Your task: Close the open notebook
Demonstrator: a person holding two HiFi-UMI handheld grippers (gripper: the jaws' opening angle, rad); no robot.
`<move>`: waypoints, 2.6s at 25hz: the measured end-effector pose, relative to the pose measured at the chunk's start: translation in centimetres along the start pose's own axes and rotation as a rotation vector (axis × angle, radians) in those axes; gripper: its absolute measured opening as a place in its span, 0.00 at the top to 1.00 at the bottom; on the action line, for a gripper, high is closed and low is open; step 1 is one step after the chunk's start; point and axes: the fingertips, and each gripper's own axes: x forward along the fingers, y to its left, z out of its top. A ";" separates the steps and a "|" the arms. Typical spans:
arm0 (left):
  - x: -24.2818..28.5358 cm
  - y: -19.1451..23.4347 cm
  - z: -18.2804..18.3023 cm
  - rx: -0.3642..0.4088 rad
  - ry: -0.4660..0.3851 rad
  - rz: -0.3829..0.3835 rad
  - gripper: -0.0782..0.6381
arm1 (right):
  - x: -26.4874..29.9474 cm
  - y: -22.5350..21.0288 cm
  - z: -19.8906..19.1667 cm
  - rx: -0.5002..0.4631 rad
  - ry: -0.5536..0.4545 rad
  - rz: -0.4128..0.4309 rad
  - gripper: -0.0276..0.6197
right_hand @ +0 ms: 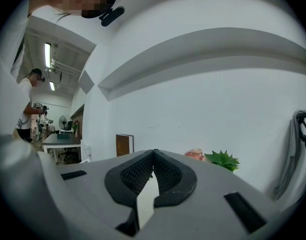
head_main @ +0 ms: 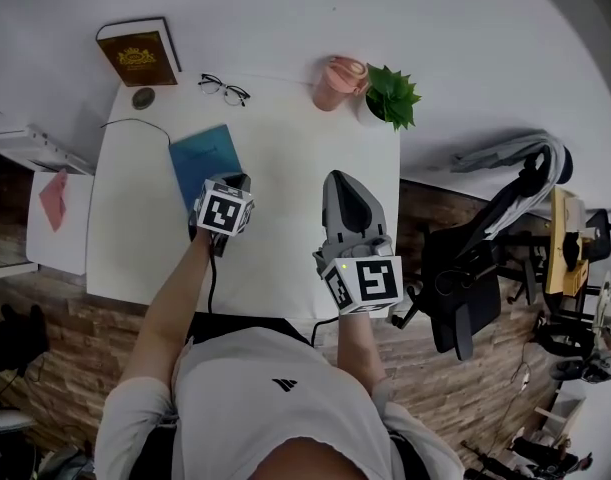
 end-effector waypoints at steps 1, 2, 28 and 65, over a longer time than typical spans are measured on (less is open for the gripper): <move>-0.4 0.1 0.3 -0.008 -0.022 -0.003 0.88 | 0.0 0.2 0.0 -0.001 0.001 0.002 0.97; -0.9 0.1 0.8 -0.015 -0.046 -0.005 0.88 | 0.0 0.4 0.0 -0.001 0.001 0.003 0.97; -21.5 4.4 3.4 0.018 -0.507 0.068 0.88 | -1.6 9.6 2.2 -0.013 -0.044 -0.037 0.97; -40.7 6.2 1.5 0.126 -0.834 0.137 0.88 | -10.2 19.6 6.4 -0.097 -0.126 -0.187 0.97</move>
